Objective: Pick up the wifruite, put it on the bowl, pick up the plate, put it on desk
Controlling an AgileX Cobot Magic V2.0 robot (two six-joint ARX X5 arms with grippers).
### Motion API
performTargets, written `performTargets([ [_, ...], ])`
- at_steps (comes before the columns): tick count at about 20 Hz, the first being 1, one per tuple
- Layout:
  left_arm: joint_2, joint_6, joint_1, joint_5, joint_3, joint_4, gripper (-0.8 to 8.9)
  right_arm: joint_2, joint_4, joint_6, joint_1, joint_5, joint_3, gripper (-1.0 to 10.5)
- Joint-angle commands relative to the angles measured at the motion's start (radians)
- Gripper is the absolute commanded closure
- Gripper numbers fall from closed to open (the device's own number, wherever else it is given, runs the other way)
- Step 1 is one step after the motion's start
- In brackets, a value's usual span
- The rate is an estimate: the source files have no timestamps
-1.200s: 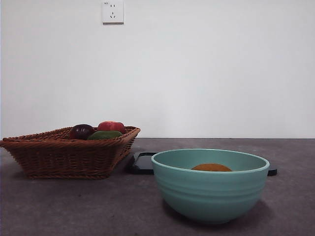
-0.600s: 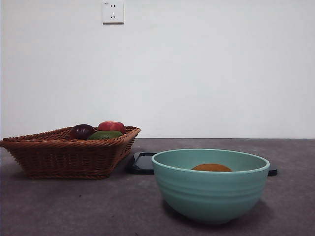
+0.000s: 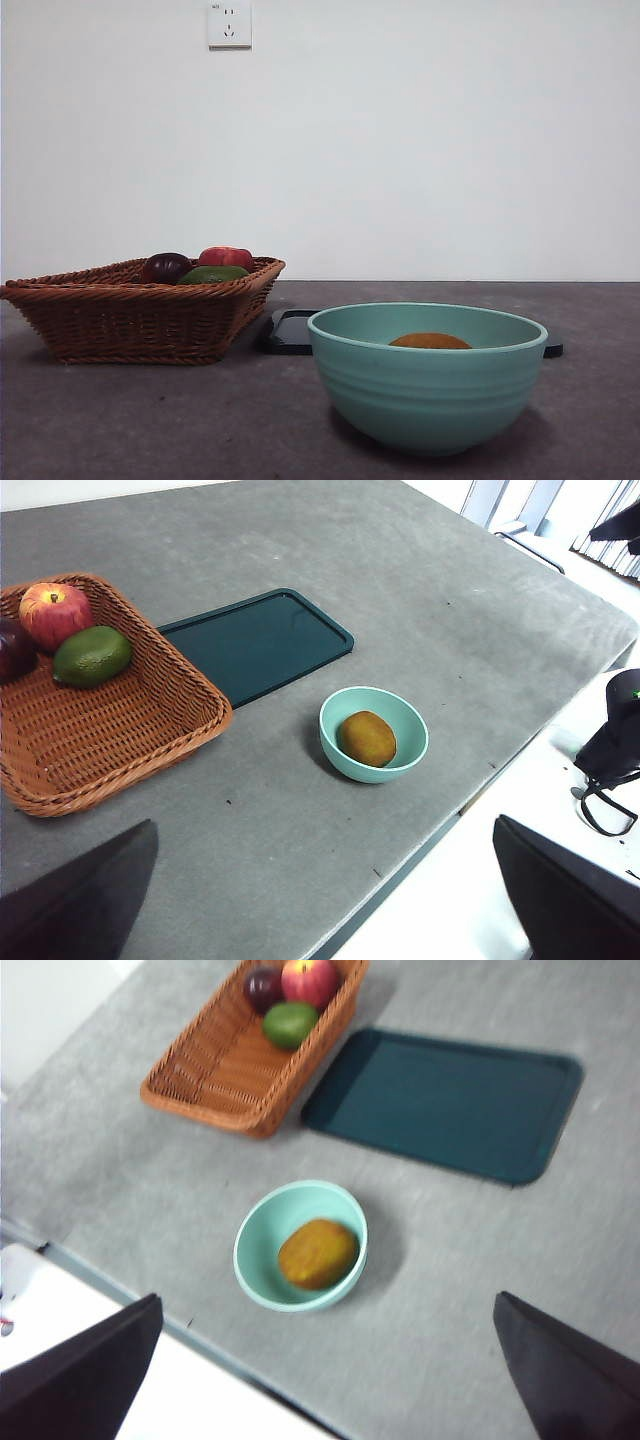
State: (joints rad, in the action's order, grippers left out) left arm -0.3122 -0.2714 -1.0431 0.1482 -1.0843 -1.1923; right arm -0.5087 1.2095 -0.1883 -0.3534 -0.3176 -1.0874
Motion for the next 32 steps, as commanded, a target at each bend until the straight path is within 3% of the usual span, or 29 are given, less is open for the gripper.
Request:
performTargets([
  [1,0.000,0.001,-0.011,0.001,-0.011,0.010,2.83,-0.068,0.001,-0.014,-0.005,-0.024,-0.019,3.1],
  [4,0.000,0.001,-0.011,0.001,-0.011,0.011,2.83,-0.192,-0.002,-0.012,-0.006,-0.068,-0.019,3.1],
  [9,0.000,0.001,-0.011,0.001,-0.011,0.011,2.83,-0.423,-0.014,0.020,-0.027,-0.067,-0.019,3.1],
  [16,0.000,0.001,-0.011,0.001,-0.011,0.011,2.83,-0.703,-0.100,0.025,-0.117,0.047,-0.019,3.1],
  [32,0.000,0.002,-0.011,0.001,-0.011,0.012,2.83,-1.084,-0.214,0.080,-0.130,0.083,-0.019,3.1],
])
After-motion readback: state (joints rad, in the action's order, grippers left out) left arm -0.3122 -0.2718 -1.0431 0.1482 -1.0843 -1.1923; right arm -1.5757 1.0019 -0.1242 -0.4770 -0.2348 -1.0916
